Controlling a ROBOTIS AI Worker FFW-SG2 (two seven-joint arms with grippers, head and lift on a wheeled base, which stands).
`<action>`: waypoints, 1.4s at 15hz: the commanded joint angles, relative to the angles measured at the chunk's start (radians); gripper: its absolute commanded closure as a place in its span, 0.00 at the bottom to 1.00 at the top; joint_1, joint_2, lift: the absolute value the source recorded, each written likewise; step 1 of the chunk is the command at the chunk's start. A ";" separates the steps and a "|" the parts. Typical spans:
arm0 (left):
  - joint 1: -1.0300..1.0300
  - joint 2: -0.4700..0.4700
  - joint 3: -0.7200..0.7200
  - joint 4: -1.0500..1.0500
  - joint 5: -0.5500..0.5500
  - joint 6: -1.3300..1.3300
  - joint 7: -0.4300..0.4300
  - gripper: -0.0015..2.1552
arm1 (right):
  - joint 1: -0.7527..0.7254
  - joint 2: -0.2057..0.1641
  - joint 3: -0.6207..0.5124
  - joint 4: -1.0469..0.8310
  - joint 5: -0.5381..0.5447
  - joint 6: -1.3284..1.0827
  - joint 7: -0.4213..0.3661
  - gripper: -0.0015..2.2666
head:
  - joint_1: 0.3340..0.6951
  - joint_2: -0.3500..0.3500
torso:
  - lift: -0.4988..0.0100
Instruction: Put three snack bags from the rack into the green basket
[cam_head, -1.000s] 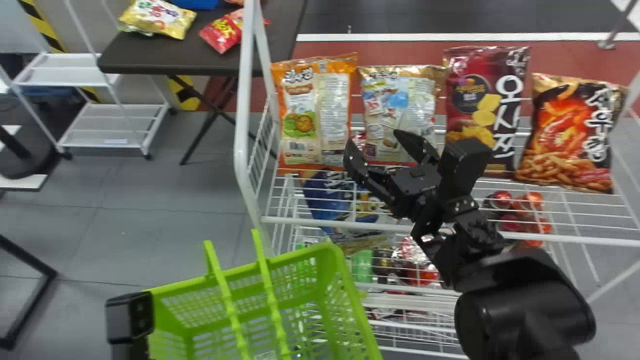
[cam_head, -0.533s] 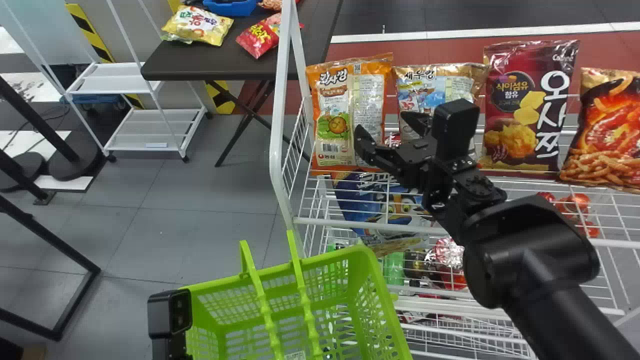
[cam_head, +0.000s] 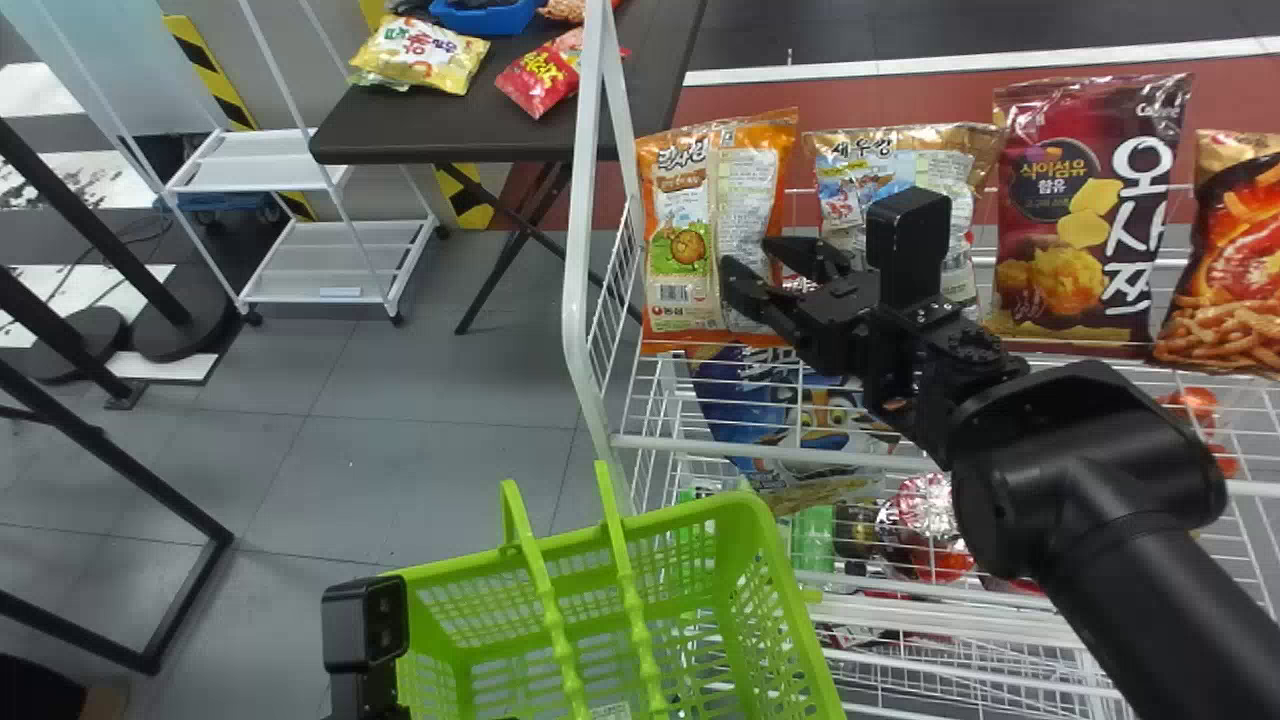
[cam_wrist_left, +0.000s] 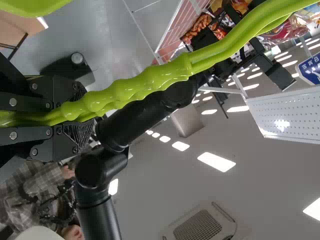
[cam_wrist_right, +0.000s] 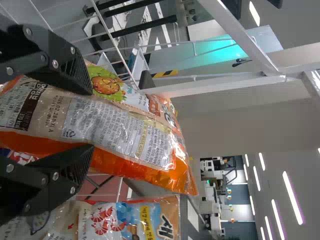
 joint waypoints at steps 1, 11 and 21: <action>0.000 0.000 0.000 0.000 0.000 0.000 -0.010 1.00 | 0.008 0.001 -0.002 -0.018 -0.001 0.027 0.000 0.99 | 1.00 0.81 | 0.98; 0.003 0.000 0.015 0.006 0.006 -0.003 -0.010 1.00 | 0.204 0.001 -0.033 -0.418 0.086 0.171 -0.031 0.99 | 1.00 0.84 | 0.98; -0.096 0.005 0.038 0.079 -0.009 0.015 -0.010 1.00 | 0.428 -0.170 -0.121 -0.993 0.019 0.702 -0.068 0.99 | 1.00 0.80 | 0.98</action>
